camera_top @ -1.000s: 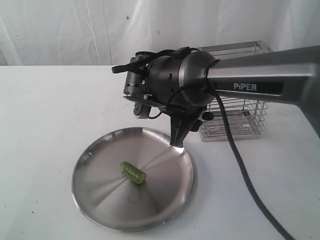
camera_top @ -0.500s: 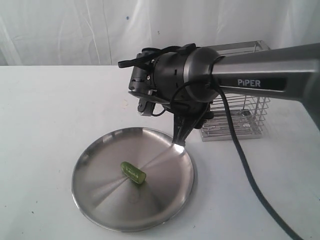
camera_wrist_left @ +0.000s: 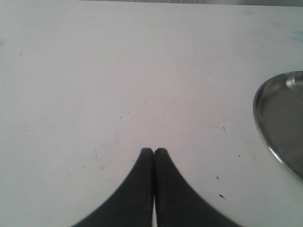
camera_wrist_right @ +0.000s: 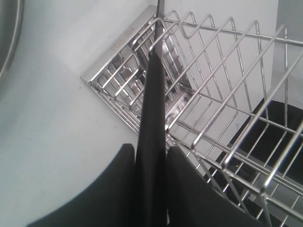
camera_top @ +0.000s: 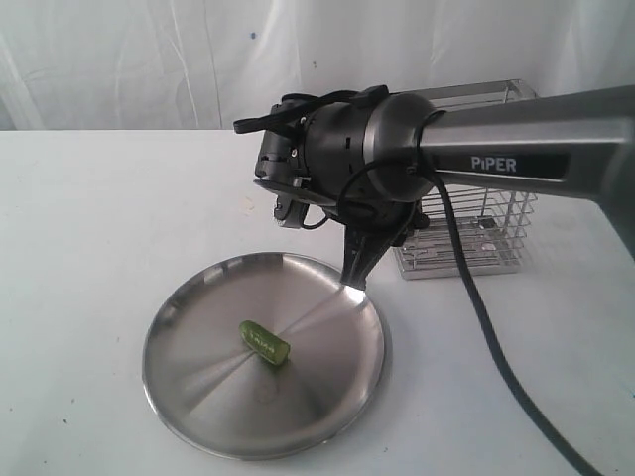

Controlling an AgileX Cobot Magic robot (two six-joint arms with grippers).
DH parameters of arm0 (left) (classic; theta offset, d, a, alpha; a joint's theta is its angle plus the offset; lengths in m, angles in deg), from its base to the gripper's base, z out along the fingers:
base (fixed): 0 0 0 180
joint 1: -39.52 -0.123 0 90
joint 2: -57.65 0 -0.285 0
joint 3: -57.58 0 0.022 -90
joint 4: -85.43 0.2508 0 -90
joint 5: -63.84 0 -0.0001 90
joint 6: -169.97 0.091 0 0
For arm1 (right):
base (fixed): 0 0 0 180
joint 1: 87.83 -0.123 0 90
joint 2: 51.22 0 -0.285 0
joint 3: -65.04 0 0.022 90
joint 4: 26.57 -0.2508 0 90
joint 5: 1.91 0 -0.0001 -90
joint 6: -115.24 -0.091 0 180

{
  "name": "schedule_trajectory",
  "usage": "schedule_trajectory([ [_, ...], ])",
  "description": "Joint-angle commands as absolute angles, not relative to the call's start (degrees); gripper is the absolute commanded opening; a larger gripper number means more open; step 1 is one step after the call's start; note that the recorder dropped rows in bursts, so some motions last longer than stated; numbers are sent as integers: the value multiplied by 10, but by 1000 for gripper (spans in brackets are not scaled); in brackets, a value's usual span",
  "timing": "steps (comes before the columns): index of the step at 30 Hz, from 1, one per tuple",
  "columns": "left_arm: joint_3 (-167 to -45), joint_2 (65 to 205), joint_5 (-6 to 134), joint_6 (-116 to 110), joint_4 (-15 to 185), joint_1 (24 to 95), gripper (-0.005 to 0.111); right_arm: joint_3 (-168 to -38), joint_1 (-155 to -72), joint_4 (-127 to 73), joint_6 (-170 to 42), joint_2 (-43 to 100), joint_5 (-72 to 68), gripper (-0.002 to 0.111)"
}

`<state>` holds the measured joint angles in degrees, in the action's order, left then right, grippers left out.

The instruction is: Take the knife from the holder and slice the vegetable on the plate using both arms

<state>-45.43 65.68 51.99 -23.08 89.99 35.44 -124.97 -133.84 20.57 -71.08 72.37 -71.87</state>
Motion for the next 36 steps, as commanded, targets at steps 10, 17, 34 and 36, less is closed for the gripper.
schedule_trajectory([
  [10,-452,654,518,-231,902,356,0,-1250,-1335,152,-613,704,-719,4],
  [17,-452,654,518,-231,902,356,0,-1250,-1334,168,-591,691,-719,4],
  [34,-452,654,518,-231,902,356,0,-1249,-1317,152,-590,616,-719,0],
  [36,-452,654,518,-231,902,356,0,-1249,-1317,141,-587,609,-719,0],
])
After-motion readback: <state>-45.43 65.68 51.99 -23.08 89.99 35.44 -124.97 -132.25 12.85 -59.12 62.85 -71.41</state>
